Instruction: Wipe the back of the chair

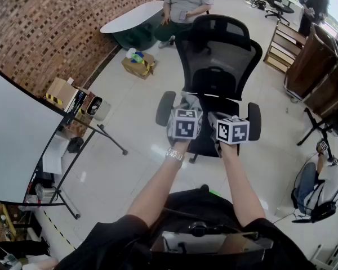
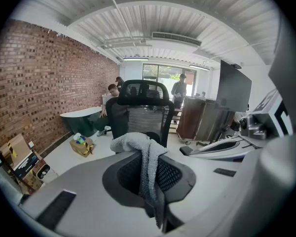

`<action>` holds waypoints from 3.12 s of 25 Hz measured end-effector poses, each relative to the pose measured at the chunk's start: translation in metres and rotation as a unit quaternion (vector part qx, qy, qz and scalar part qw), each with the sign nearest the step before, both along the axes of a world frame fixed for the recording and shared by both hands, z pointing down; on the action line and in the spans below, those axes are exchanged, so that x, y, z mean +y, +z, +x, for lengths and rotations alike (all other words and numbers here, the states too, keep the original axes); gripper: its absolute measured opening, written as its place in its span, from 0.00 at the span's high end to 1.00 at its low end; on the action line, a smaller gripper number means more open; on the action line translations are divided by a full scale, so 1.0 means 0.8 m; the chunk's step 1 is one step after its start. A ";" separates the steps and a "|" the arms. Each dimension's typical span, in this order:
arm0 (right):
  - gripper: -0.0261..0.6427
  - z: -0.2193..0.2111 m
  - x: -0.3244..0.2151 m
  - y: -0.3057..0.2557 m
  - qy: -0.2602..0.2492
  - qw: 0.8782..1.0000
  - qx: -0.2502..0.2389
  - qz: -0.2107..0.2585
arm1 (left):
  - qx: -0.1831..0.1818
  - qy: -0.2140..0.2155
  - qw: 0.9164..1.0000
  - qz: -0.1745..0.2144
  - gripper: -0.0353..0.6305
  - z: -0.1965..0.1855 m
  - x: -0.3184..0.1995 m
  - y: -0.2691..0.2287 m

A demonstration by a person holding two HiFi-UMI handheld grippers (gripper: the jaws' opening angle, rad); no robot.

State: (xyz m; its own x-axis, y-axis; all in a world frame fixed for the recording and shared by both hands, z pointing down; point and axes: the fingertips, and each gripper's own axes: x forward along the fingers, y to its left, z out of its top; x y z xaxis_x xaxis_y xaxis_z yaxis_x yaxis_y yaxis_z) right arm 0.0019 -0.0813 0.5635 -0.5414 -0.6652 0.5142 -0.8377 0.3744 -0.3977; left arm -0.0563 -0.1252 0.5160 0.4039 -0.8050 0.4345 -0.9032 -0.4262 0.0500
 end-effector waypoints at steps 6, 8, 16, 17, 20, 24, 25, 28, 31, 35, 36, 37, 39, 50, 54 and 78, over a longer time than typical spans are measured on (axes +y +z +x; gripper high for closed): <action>0.96 -0.002 -0.052 0.015 0.007 1.000 -0.007 -0.008 | 0.011 0.007 1.000 -0.004 0.90 0.001 -0.063 0.012; 0.96 0.002 -0.086 0.013 0.021 1.000 -0.002 -0.005 | 0.009 0.019 1.000 -0.001 0.90 0.003 -0.095 0.010; 0.96 0.020 -0.173 -0.009 0.069 0.997 0.024 0.023 | 0.024 0.070 0.997 0.014 0.90 0.024 -0.184 -0.013; 0.96 0.025 -0.180 -0.010 0.076 0.996 0.030 0.027 | 0.025 0.076 0.997 0.016 0.90 0.030 -0.193 -0.017; 0.96 0.042 -0.200 -0.009 0.094 0.994 0.039 0.029 | 0.030 0.090 0.995 0.022 0.90 0.047 -0.220 -0.031; 0.96 0.076 -0.220 -0.008 0.105 0.993 0.039 0.029 | 0.037 0.124 0.991 0.040 0.90 0.096 -0.244 -0.065; 0.96 0.084 -0.226 -0.008 0.107 0.993 0.039 0.029 | 0.043 0.135 0.989 0.047 0.91 0.112 -0.251 -0.077; 0.96 0.114 -0.228 0.000 0.122 0.992 0.034 0.021 | 0.060 0.176 0.981 0.061 0.91 0.175 -0.266 -0.110; 0.96 0.147 -0.221 0.014 0.140 0.990 0.021 0.003 | 0.065 0.209 0.974 0.063 0.91 0.246 -0.278 -0.128; 0.96 0.167 -0.223 0.006 0.151 0.988 0.013 0.015 | 0.094 0.254 0.959 0.080 0.91 0.327 -0.295 -0.162; 0.96 0.170 -0.222 0.003 0.153 0.988 0.013 0.018 | 0.095 0.263 0.956 0.089 0.91 0.341 -0.300 -0.168; 0.96 0.173 -0.219 0.002 0.155 0.988 0.013 0.021 | 0.093 0.270 0.954 0.096 0.91 0.352 -0.305 -0.169; 0.96 0.185 -0.209 0.002 0.163 0.986 0.012 0.022 | 0.080 0.273 0.953 0.102 0.91 0.365 -0.317 -0.160; 0.96 0.208 -0.213 0.020 0.177 0.984 -0.014 0.007 | 0.024 0.116 0.991 0.070 0.91 0.172 -0.449 -0.106; 0.96 0.174 -0.220 0.028 0.147 0.989 -0.019 0.004 | 0.025 0.038 0.996 0.077 0.91 0.067 -0.463 -0.106; 0.96 0.228 -0.201 0.043 0.189 0.981 -0.031 -0.006 | 0.011 0.120 0.992 0.038 0.91 0.189 -0.419 -0.053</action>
State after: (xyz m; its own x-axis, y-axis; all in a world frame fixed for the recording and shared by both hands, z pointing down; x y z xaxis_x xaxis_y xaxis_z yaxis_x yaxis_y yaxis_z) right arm 0.1843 -0.2424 0.5982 -0.2879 -0.8189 0.4965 -0.8895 0.0365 -0.4555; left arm 0.0948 -0.4605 0.4736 0.5974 -0.7140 0.3651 -0.7739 -0.6327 0.0289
